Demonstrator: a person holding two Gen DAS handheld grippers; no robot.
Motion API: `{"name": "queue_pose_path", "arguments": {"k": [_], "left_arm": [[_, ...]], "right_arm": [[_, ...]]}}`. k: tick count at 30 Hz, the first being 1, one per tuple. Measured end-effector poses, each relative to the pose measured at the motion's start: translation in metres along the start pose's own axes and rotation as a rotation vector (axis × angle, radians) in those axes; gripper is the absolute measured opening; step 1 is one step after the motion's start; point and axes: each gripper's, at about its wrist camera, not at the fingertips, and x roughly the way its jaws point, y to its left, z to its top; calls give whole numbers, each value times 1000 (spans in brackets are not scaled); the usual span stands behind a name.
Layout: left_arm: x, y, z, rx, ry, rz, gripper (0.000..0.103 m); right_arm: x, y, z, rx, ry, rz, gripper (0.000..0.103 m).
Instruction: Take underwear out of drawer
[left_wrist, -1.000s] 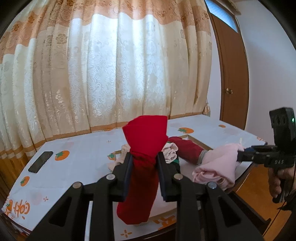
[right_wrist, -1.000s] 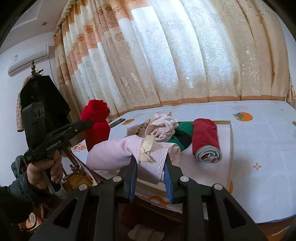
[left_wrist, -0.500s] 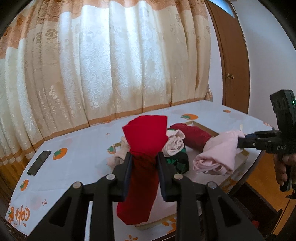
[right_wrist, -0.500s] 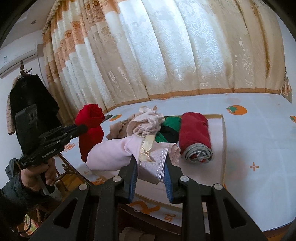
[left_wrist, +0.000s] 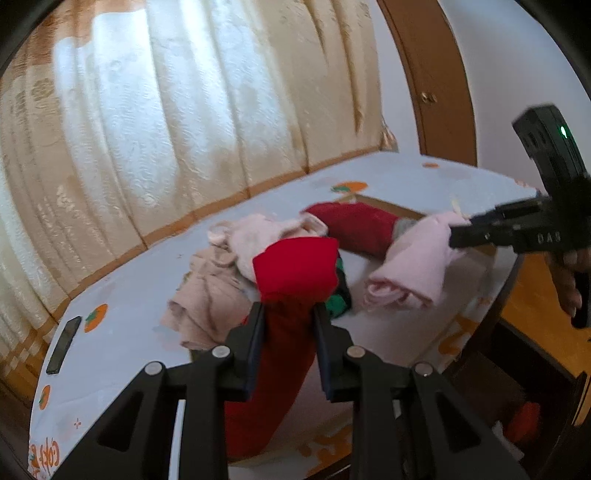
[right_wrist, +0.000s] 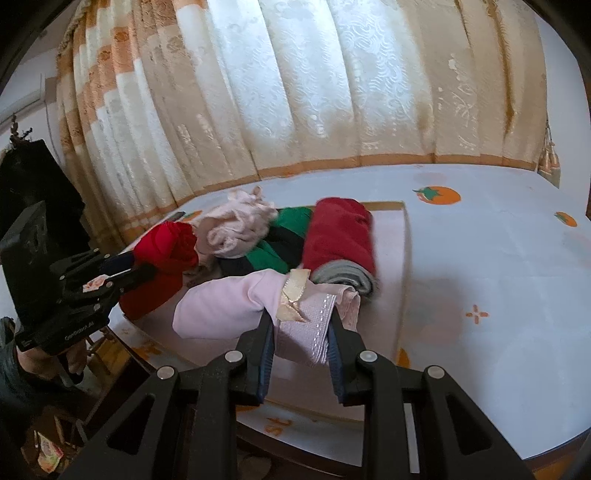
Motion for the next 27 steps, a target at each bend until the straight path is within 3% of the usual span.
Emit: {"name": "queue_pose_path", "arguments": {"k": [7, 17, 27], "left_arm": [[14, -12, -8, 21, 54, -31, 24], [11, -18, -12, 41, 61, -47, 26], [6, -19, -14, 13, 59, -88, 34]], "right_arm": [[3, -10, -8, 8, 21, -23, 29], [3, -9, -15, 4, 34, -27, 30], [0, -5, -22, -16, 49, -35, 30]]}}
